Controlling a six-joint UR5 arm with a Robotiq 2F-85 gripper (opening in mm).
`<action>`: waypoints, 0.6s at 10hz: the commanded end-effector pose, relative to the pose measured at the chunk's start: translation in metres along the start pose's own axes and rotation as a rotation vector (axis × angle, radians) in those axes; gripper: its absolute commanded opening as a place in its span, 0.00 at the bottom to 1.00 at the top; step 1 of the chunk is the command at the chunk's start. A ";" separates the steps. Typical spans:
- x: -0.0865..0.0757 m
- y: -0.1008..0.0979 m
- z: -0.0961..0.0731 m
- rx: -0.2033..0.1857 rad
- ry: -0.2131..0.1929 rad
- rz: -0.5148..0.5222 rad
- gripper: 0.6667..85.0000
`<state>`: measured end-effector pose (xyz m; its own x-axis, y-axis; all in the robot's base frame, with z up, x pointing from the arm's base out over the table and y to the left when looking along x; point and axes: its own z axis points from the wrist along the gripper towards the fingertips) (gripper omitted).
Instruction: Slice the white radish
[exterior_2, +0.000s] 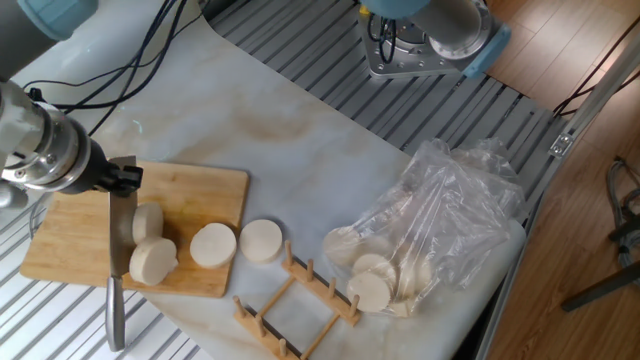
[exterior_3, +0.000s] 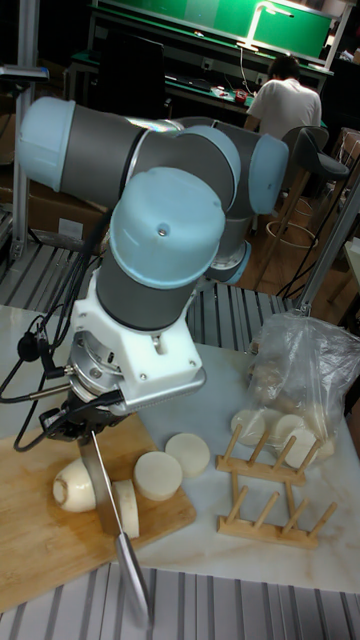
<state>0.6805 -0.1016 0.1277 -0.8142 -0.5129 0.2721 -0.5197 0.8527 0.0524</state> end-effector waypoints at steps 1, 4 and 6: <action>0.001 -0.002 0.006 0.010 -0.031 -0.014 0.02; -0.001 -0.002 0.000 0.018 -0.057 -0.043 0.01; -0.006 -0.004 0.006 0.030 -0.088 -0.055 0.01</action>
<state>0.6827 -0.1049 0.1240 -0.8053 -0.5493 0.2232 -0.5561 0.8303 0.0371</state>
